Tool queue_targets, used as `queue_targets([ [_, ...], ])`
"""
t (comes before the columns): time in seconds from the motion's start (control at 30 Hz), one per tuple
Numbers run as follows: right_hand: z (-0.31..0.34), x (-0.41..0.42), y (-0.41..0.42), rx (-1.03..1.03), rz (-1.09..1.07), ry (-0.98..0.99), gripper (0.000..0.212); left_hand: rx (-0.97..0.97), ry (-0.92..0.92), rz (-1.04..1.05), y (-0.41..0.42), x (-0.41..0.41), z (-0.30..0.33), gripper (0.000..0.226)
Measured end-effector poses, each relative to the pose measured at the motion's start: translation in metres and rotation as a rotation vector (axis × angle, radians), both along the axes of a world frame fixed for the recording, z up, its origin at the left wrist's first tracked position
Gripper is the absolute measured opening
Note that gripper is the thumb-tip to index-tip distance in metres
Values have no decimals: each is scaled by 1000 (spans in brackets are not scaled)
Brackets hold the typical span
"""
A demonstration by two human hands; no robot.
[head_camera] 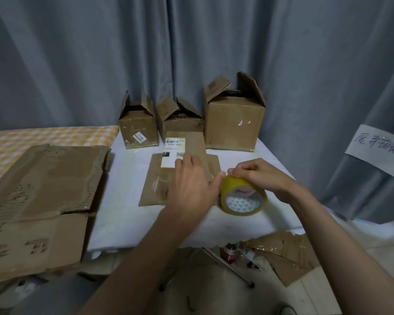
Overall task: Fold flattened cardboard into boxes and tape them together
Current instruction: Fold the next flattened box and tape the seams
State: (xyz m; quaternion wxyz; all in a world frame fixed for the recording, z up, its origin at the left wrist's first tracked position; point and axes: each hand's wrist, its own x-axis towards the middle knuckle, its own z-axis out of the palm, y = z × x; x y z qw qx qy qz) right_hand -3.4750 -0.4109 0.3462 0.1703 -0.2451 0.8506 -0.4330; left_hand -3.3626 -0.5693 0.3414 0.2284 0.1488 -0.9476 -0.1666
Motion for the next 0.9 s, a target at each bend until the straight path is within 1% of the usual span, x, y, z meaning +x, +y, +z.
queue_targets([
  [0.03, 0, -2, 3, -8, -7, 2, 43, -29, -34, 27, 4, -3, -3, 74],
  [0.1, 2, -5, 9, -18, -17, -18, 56, -62, -69, 51, 9, -5, -9, 84],
  [0.17, 1, -9, 13, -4, -37, -33, 70, -63, -83, 55, 14, -7, -11, 88],
  [0.2, 0, -14, 15, -8, -71, -24, 72, -67, -90, 59, 15, -8, -12, 89],
  [0.23, -2, -21, 18, -21, -112, -3, 68, -75, -98, 61, 15, -9, -12, 91],
  [0.33, -10, -39, 26, -33, -178, 100, 25, -122, -100, 53, 11, -9, -12, 94],
  [0.37, -14, -45, 27, -12, -168, 113, 17, -139, -97, 48, 10, -8, -12, 95],
  [0.4, -19, -49, 28, 29, -134, 112, 18, -149, -96, 44, 10, -8, -13, 95],
  [0.47, -29, -54, 26, 146, -7, 136, 27, -146, -98, 49, 10, -6, -13, 95],
  [0.53, -39, -58, 23, 222, 91, 183, 22, -146, -110, 63, 11, -5, -13, 97],
  [0.6, -42, -61, 22, 216, 30, 185, 13, -144, -115, 73, 11, -6, -14, 97],
  [0.67, -41, -66, 22, 174, -119, 207, 14, -149, -107, 76, 11, -6, -15, 97],
  [0.73, -34, -66, 21, 43, -235, 231, 19, -157, -102, 80, 12, -7, -16, 97],
  [0.77, -27, -64, 20, -69, -243, 220, 19, -162, -101, 81, 12, -7, -16, 97],
  [0.83, -11, -54, 15, -282, -182, 174, 16, -169, -94, 81, 13, -7, -17, 97],
  [0.9, 5, -42, 8, -379, -87, 167, 15, -175, -83, 86, 13, -7, -18, 95],
])
